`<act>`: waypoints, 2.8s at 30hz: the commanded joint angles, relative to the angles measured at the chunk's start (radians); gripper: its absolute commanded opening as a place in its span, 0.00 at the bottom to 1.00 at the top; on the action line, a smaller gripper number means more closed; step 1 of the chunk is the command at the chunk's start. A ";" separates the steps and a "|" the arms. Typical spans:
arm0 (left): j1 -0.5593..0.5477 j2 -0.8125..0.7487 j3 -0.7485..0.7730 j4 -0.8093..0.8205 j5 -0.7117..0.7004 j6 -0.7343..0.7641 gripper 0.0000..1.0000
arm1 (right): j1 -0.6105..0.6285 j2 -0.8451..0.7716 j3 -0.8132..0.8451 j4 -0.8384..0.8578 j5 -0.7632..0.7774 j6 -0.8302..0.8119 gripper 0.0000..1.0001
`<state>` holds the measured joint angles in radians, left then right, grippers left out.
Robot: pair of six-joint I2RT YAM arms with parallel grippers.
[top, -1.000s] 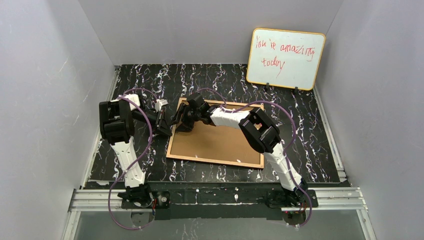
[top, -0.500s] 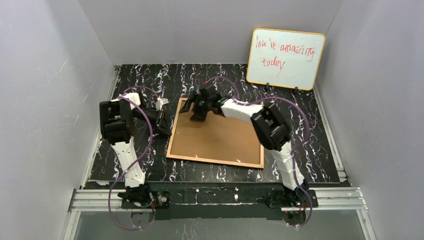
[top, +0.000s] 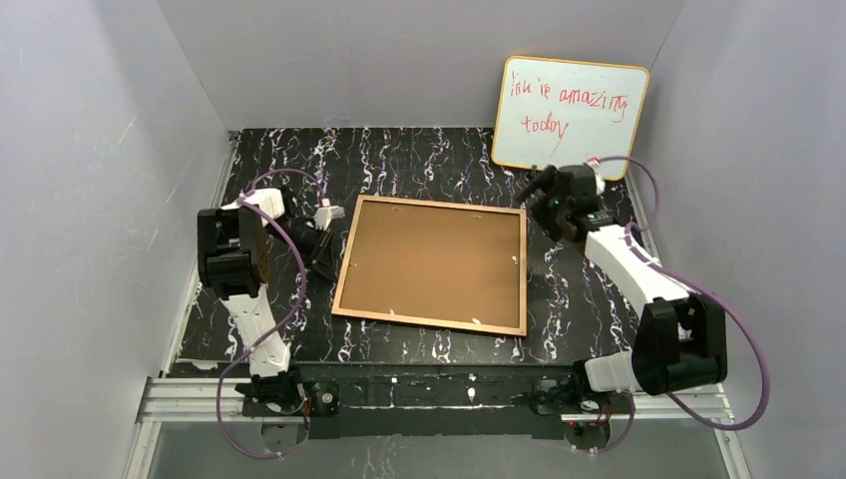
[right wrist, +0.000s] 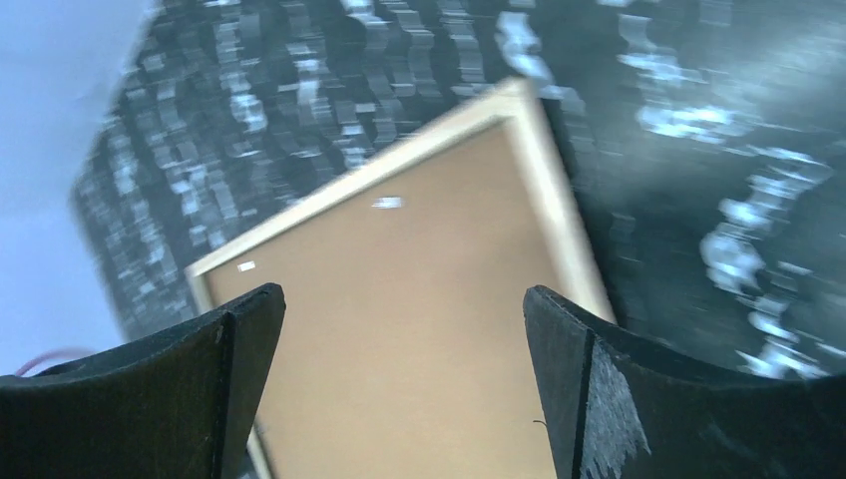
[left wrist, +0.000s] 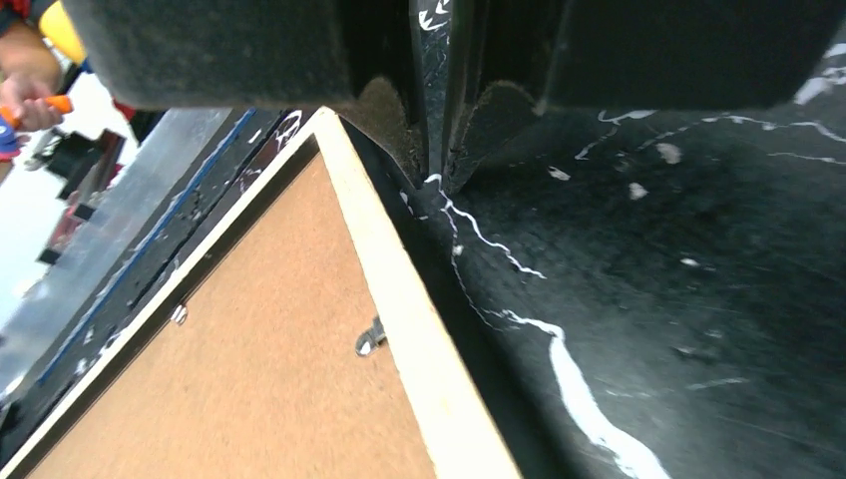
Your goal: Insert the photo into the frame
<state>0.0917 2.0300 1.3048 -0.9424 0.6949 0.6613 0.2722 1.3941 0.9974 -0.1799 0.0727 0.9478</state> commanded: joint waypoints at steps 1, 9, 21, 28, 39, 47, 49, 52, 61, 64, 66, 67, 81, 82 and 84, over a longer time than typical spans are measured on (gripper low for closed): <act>-0.034 -0.074 -0.057 0.022 -0.112 0.062 0.10 | -0.088 -0.060 -0.135 -0.088 0.055 -0.051 0.99; -0.109 -0.148 -0.131 0.025 -0.158 0.098 0.11 | -0.112 0.091 -0.140 -0.048 -0.031 -0.068 0.98; -0.194 -0.160 -0.143 -0.058 -0.174 0.179 0.10 | 0.119 0.522 0.281 -0.005 -0.165 -0.062 0.89; -0.262 -0.178 -0.156 -0.151 -0.151 0.242 0.11 | 0.224 0.964 1.001 -0.249 -0.207 -0.141 0.93; -0.253 -0.216 0.015 -0.429 -0.136 0.408 0.67 | 0.154 0.871 1.122 -0.326 -0.235 -0.207 0.99; 0.028 0.002 0.521 -0.387 -0.187 0.234 0.60 | 0.134 0.487 0.651 -0.326 -0.235 -0.207 0.99; 0.099 0.088 0.644 -0.340 -0.206 0.153 0.53 | 0.135 0.383 0.492 -0.326 -0.235 -0.207 0.99; 0.159 0.208 0.753 -0.264 -0.270 0.058 0.43 | 0.136 0.250 0.300 -0.326 -0.235 -0.207 0.99; 0.170 0.243 0.565 -0.056 -0.351 -0.022 0.29 | 0.167 0.048 -0.130 -0.326 -0.235 -0.207 0.99; 0.157 0.239 0.495 -0.070 -0.339 0.000 0.29 | 0.167 0.055 -0.175 -0.326 -0.235 -0.207 0.99; 0.152 0.239 0.458 -0.113 -0.308 0.033 0.29 | 0.167 0.061 -0.199 -0.326 -0.235 -0.207 0.99; 0.148 0.233 0.434 -0.127 -0.298 0.048 0.29 | 0.167 0.065 -0.208 0.010 -0.286 -0.308 1.00; -0.057 -0.032 -0.025 -0.137 -0.198 0.155 0.27 | 0.140 0.201 -0.134 0.151 -0.367 -0.006 1.00; -0.068 -0.040 -0.036 -0.143 -0.183 0.154 0.27 | 0.129 0.204 -0.127 0.141 -0.360 -0.008 1.00; -0.078 -0.051 -0.050 -0.164 -0.139 0.159 0.27 | 0.103 0.203 -0.107 0.087 -0.333 -0.018 1.00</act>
<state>0.0448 1.9968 1.3075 -1.0836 0.4557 0.7925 0.4095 1.5906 0.8177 -0.0799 -0.2874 0.9218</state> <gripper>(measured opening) 0.268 1.000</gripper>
